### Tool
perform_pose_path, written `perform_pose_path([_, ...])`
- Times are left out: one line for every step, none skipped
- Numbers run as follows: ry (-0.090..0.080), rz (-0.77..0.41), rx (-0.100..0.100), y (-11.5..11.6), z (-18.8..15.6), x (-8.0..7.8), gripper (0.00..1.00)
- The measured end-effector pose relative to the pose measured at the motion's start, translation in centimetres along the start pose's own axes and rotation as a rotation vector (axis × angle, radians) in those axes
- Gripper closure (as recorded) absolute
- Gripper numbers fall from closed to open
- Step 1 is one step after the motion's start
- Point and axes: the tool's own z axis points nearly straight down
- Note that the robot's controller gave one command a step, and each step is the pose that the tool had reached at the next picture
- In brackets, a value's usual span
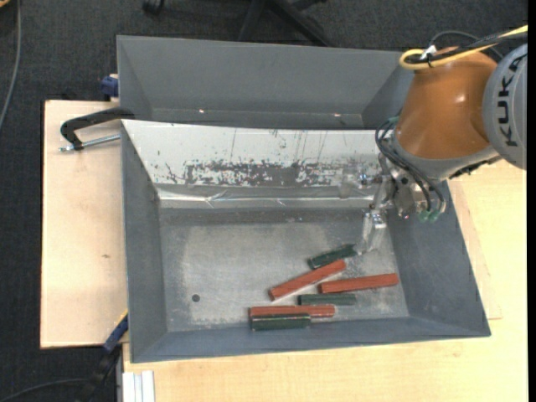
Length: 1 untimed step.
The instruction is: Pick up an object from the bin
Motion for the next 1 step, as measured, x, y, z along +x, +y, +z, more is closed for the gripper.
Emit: perform_pose_path([0.004, -0.145, -0.003, 6.33, 1.33, -0.04, 0.00])
